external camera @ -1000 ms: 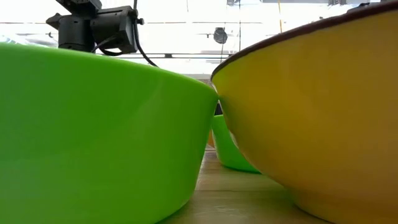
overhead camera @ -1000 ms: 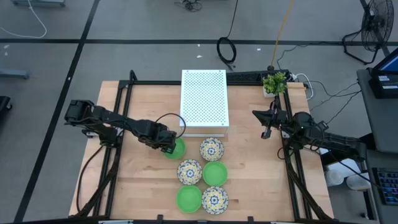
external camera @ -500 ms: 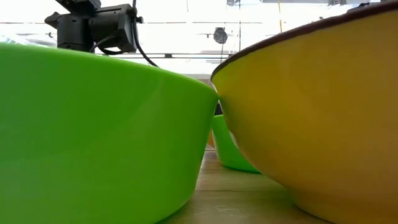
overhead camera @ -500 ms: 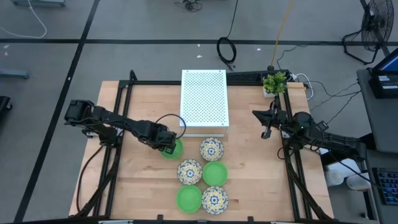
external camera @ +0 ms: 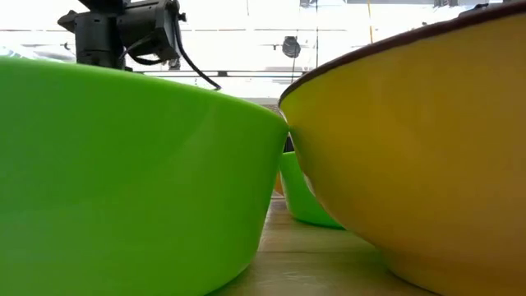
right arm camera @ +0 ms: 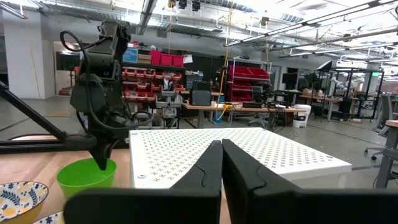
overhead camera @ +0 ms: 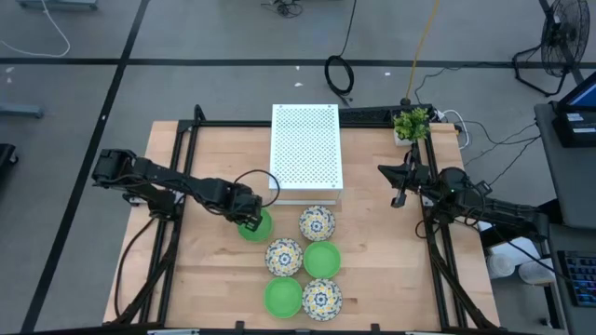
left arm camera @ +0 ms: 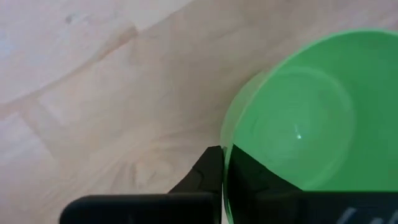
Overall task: Pick & Place Mini bowls
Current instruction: Put the top green bowl on the shelf
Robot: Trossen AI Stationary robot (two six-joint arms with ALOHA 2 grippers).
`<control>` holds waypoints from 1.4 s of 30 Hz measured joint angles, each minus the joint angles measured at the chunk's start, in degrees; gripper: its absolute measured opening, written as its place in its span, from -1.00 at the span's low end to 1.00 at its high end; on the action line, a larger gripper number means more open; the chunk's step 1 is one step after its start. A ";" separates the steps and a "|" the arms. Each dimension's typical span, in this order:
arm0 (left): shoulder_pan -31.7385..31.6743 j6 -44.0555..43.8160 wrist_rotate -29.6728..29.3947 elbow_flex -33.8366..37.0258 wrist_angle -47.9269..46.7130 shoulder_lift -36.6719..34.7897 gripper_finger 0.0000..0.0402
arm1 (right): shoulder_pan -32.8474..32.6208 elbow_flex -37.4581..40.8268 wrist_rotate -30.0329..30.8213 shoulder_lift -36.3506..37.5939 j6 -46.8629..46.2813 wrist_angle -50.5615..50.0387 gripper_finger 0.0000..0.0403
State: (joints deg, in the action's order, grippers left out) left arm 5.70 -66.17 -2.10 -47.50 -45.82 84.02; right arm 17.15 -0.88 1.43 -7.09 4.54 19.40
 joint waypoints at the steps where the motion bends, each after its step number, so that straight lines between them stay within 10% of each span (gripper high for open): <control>1: 0.08 0.07 -0.17 -0.50 -0.57 -0.80 -0.95 | 0.00 0.00 -0.02 0.02 0.00 0.00 -1.00; 26: -1.18 8.64 -6.87 -28.59 -14.19 -9.09 -0.87 | 0.02 0.00 -0.01 0.00 0.00 -0.44 -1.00; 42: -20.99 21.15 -4.49 -41.01 -9.72 -9.09 -0.97 | 0.01 0.01 0.00 0.00 -0.01 -0.44 -1.00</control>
State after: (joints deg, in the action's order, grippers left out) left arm -15.28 -45.03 -6.59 -88.51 -55.54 74.94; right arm 17.16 -0.88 1.43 -7.09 4.53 18.96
